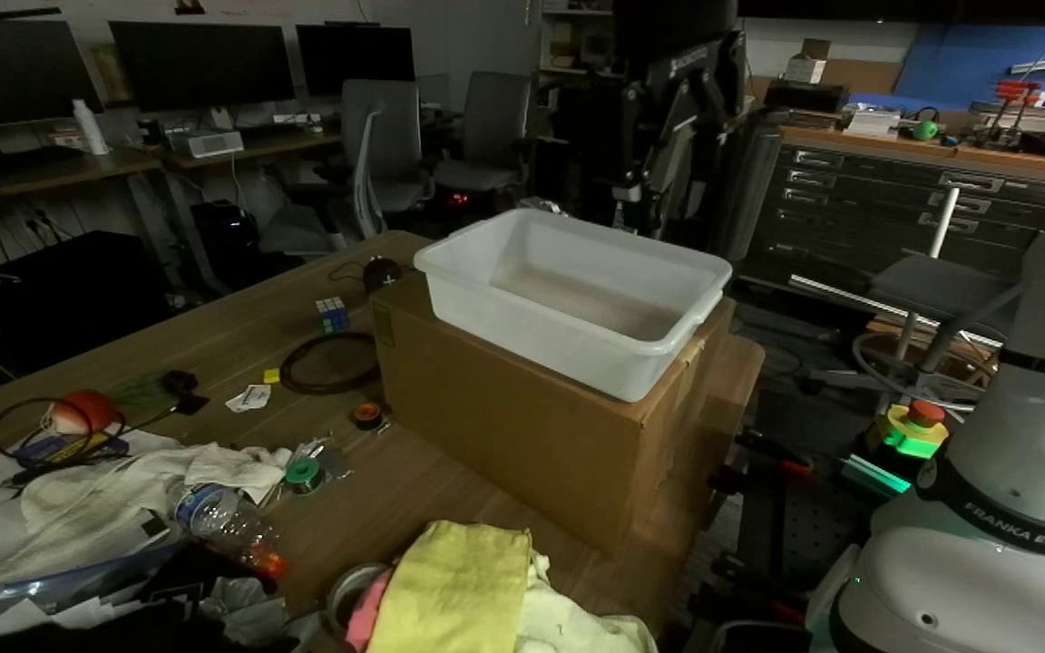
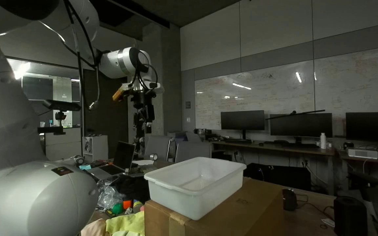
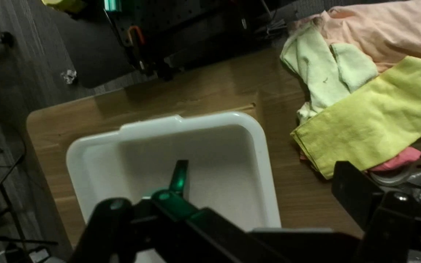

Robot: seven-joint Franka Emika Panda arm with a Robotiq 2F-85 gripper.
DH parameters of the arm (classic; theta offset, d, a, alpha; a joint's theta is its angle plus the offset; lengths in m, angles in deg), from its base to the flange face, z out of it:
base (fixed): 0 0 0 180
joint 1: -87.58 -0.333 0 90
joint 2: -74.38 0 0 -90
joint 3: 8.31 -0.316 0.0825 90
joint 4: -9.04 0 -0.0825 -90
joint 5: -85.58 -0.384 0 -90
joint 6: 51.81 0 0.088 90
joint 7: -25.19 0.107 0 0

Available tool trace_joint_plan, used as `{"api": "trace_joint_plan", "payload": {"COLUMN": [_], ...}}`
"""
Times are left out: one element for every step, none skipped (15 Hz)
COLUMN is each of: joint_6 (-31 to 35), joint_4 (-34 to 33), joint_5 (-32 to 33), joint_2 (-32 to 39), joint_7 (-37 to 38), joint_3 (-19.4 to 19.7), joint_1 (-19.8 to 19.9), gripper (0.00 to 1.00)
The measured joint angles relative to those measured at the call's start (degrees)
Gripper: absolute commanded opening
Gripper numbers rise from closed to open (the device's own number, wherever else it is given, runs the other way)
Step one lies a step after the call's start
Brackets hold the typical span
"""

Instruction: Remove the clothes from the box and put them on the table

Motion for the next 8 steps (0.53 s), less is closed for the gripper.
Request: {"api": "trace_joint_plan", "payload": {"joint_6": [-1.2, -1.5, -1.4, -0.6, 0.8, 2.8, 5.0, 7.4], "joint_4": [1.1, 2.4, 3.8, 5.4, 7.0, 8.9, 10.7, 12.6], "joint_5": [-0.5, -1.2, -1.7, -2.0, -2.1, -2.2, -2.2, -2.2], "joint_2": [-1.7, -3.7, -5.6, -7.8, -10.1, -12.6, -15.0, -17.3], "joint_7": [0.1, 0.1, 0.1, 0.1, 0.1, 0.0, -0.2, -0.7], "joint_3": [0.5, 0.9, 1.3, 1.6, 1.7, 1.9, 2.0, 2.1], "joint_1": [0.2, 0.4, 0.5, 0.6, 0.7, 0.7, 0.7, 0.7], "gripper": [1.00, 1.00, 1.00, 1.00, 1.00, 1.00, 1.00, 1.00]}}
